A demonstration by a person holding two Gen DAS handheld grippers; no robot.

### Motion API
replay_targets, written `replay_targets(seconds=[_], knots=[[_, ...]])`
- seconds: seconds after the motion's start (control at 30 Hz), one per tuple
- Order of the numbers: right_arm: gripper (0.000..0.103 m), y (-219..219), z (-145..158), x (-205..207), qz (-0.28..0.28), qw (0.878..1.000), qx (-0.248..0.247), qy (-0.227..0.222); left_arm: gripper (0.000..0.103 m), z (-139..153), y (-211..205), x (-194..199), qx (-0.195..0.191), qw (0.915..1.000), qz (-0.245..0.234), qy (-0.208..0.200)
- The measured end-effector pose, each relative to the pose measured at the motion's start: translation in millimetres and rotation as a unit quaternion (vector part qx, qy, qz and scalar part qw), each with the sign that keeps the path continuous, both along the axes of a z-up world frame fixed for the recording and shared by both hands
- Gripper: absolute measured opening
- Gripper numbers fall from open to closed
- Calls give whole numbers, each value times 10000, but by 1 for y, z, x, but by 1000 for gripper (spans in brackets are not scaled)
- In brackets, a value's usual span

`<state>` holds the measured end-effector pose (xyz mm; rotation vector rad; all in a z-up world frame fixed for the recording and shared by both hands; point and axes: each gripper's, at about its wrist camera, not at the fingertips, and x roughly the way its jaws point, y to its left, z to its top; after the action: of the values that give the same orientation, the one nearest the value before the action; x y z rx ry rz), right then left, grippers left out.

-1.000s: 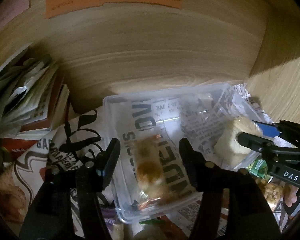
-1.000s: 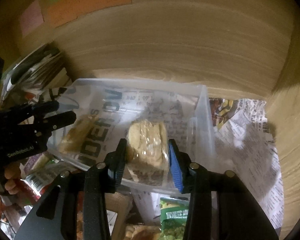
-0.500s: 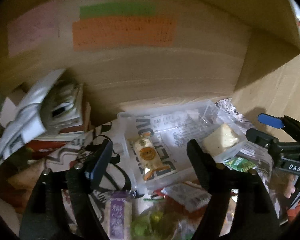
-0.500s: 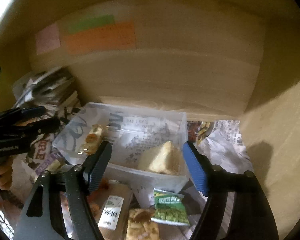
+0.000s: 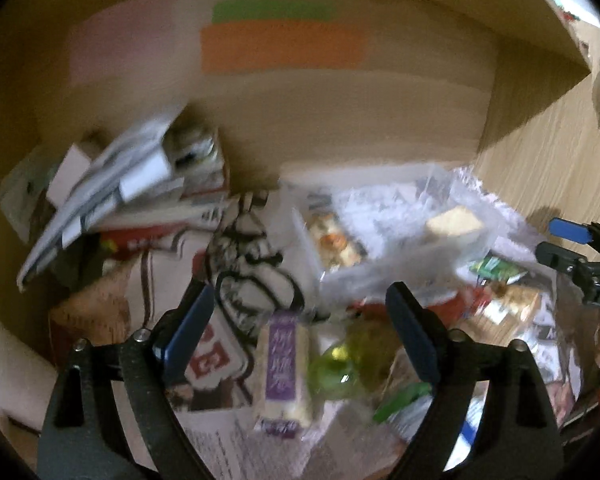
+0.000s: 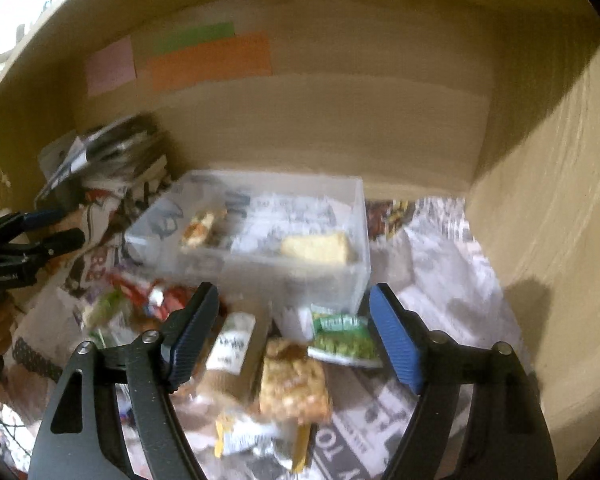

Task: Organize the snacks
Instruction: 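Grasp the purple-label coconut roll with the left tool while the right tool grasps rice crackers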

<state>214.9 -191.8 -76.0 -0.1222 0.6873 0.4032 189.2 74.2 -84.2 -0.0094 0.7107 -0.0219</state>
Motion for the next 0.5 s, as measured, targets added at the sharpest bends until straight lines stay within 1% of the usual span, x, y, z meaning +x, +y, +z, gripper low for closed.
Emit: replay_targets(seconds=[0.23,0.37,0.4,0.43,0.5], knots=[[75,-12,-30,-7,-157,9991,-43,390,88,-39,16,-8,-16,9988,201,438],[75,-13,-46,-7,-223,9980,-111,589,88,-57,23,-7,201,9973,418,573],[75,-13,-49,-7,-233,9977,-112,624,87,-62,26,-4,198,9967,451,647],[75,-13,-51,-6,-239,9975,-109,649,80,-67,28,-2,175,9961,477,720],[74,-15,-53,-6,-253,9975,-43,663,72,-73,32,2,117,9952,470,856]])
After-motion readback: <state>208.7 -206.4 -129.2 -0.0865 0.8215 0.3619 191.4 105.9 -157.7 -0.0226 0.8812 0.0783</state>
